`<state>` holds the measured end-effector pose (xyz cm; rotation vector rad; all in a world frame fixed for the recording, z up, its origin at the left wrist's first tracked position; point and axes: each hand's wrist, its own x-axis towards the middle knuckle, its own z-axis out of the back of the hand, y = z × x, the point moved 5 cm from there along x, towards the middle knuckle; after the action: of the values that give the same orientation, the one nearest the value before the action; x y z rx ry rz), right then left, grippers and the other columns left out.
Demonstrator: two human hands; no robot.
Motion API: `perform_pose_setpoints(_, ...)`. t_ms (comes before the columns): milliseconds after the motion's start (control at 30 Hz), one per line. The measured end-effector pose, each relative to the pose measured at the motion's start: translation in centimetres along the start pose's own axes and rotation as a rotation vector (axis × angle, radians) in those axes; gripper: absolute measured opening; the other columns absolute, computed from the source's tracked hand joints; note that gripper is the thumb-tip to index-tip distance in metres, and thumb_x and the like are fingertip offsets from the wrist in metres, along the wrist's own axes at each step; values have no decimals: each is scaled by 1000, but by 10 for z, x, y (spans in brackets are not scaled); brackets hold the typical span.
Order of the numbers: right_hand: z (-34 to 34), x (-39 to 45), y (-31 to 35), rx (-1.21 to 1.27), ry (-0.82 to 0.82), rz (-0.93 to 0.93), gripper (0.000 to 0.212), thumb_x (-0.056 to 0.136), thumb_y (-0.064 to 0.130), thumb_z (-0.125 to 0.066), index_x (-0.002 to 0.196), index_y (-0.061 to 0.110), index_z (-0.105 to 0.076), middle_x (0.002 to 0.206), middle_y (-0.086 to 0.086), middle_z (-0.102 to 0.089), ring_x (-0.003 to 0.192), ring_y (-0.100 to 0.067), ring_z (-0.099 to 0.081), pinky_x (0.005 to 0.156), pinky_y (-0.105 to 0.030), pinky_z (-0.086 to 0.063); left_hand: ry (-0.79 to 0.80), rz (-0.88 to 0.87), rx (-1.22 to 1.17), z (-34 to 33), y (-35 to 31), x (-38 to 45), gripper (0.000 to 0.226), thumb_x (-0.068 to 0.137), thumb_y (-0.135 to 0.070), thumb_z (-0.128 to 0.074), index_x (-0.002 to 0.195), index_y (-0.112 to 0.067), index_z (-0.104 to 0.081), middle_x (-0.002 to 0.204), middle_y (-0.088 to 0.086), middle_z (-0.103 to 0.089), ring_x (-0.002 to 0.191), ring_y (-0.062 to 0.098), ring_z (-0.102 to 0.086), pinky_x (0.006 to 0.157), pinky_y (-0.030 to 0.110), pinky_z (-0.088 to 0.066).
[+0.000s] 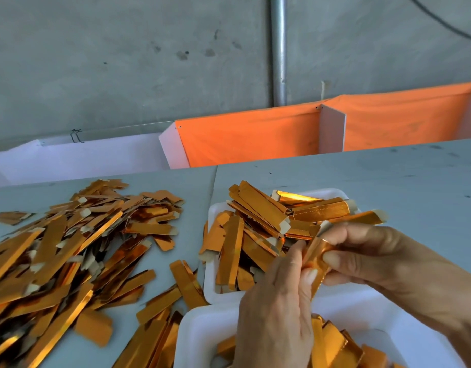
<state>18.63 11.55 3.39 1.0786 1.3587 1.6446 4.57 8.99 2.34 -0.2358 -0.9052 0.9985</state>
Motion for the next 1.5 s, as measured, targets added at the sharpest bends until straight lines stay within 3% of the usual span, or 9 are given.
perform_pose_setpoints(133, -3, -1, 4, 40, 43, 5, 26, 78, 27, -71, 92, 5, -71, 93, -18, -67, 94, -33, -66, 83, -37, -56, -17, -90, 71, -2, -4, 2, 51, 94, -47, -26, 123, -22, -60, 97, -14, -67, 77, 2, -64, 58, 21, -54)
perform_pose_setpoints(200, -2, -1, 4, 32, 31, -3, 22, 80, 24, -72, 90, 4, -71, 91, -19, -67, 92, -34, -66, 82, -37, -56, -9, -86, 74, -3, -3, 1, 52, 94, -50, -26, 123, -23, -61, 97, -15, -67, 78, 2, -64, 59, 22, -55)
perform_pose_setpoints(367, -7, 0, 7, -96, -27, -8, 11, 73, 20, -68, 80, 15, -73, 82, -11, -71, 79, -22, -68, 71, -26, -56, 29, -88, 161, -2, 1, 3, 49, 98, -43, -24, 92, -21, -67, 59, -15, -57, 43, 0, -51, 37, 13, -41)
perform_pose_setpoints(533, -5, 1, 10, -197, -109, 40, 12, 70, 22, -68, 81, 28, -66, 75, -7, -68, 66, -16, -64, 64, -25, -54, 163, 45, 65, -4, 12, -2, 65, 87, -64, 0, 102, -29, -53, 60, -12, -48, 59, 11, -59, 59, 27, -51)
perform_pose_setpoints(600, -5, 0, 11, -240, -88, 46, 16, 71, 28, -65, 86, 34, -64, 76, -4, -68, 62, -14, -61, 61, -24, -52, 213, 69, 53, -5, 13, -2, 59, 86, -60, -1, 113, -32, -46, 60, -14, -46, 68, 9, -61, 66, 22, -51)
perform_pose_setpoints(933, -5, 1, 7, -282, -2, -24, 11, 78, 32, -60, 87, 36, -65, 67, 4, -56, 56, -14, -56, 57, -24, -47, 338, 130, -132, -9, 15, -1, 52, 84, -56, -17, 114, -32, -51, 65, -16, -61, 58, -10, -57, 55, 10, -48)
perform_pose_setpoints(1067, -4, -1, 10, -293, 19, -32, 8, 79, 31, -60, 73, 28, -64, 62, 0, -56, 51, -13, -53, 56, -22, -45, 325, 147, -184, -9, 14, -2, 59, 78, -62, -15, 118, -38, -51, 64, -16, -59, 69, 0, -61, 59, 20, -52)
perform_pose_setpoints(1367, -8, 2, 8, -344, -40, -30, 11, 77, 33, -60, 68, 29, -61, 49, 3, -54, 48, -10, -53, 54, -19, -44, 373, 154, -90, -8, 17, 0, 46, 84, -54, -16, 106, -31, -50, 65, -6, -64, 56, 2, -59, 58, 22, -52)
perform_pose_setpoints(1500, -8, 1, 10, -293, -58, -46, 10, 76, 30, -62, 71, 21, -62, 47, 7, -52, 45, -11, -51, 52, -17, -44, 362, 162, 5, -9, 16, -1, 57, 79, -62, -4, 112, -34, -42, 78, -9, -65, 74, 7, -64, 68, 24, -52)
